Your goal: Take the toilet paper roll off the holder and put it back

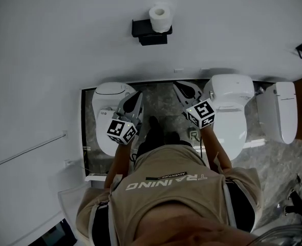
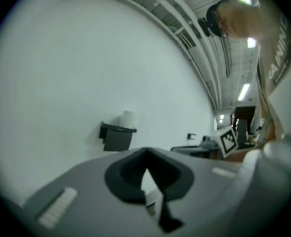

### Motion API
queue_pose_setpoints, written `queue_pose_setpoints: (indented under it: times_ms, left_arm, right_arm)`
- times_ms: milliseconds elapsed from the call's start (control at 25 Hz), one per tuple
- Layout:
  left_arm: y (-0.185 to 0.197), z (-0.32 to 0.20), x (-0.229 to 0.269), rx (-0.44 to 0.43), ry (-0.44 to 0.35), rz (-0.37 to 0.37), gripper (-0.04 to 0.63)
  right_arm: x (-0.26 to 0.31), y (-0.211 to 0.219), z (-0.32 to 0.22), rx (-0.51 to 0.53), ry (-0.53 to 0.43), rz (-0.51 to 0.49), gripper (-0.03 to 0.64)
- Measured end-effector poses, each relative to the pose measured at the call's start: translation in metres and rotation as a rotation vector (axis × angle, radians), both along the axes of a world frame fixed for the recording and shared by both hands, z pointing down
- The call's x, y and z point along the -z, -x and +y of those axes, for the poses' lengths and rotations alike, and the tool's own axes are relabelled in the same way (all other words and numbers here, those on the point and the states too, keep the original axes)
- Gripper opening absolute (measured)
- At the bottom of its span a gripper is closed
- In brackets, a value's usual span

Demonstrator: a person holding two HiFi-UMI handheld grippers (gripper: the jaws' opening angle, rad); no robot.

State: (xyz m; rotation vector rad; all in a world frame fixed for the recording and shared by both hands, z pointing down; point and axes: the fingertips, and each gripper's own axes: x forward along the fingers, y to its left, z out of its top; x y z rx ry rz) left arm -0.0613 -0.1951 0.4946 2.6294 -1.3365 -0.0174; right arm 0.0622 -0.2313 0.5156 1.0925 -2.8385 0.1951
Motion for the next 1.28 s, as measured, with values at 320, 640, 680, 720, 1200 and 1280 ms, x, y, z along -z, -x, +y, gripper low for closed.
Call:
queue_pose_setpoints:
  times_ms: [320,640,680,720,1200,1280]
  left_arm:
    - [0.015,-0.085,0.018,-0.122,-0.063,0.022,0.000]
    - [0.039,-0.164,0.032,-0.211,-0.103,0.017,0.000]
    - [0.039,-0.169,0.033,-0.220,-0.098,0.025,0.000]
    - [0.038,-0.172,0.033,-0.230,-0.091,0.035,0.000]
    - [0.041,-0.221,0.048,-0.215,-0.120,0.037,0.000]
    - [0.043,-0.225,0.048,-0.198,-0.123,0.039,0.000]
  right_arm:
    - [0.029,0.022,-0.073,-0.069,-0.055,0.038,0.012]
    - [0.048,0.032,-0.133,-0.184,-0.086,0.032,0.012]
    - [0.051,0.030,-0.138,-0.196,-0.089,0.032,0.012]
    - [0.054,0.027,-0.142,-0.206,-0.090,0.031,0.012]
    - [0.073,0.019,-0.226,-0.258,-0.072,0.000,0.331]
    - [0.070,0.025,-0.237,-0.230,-0.070,0.025,0.341]
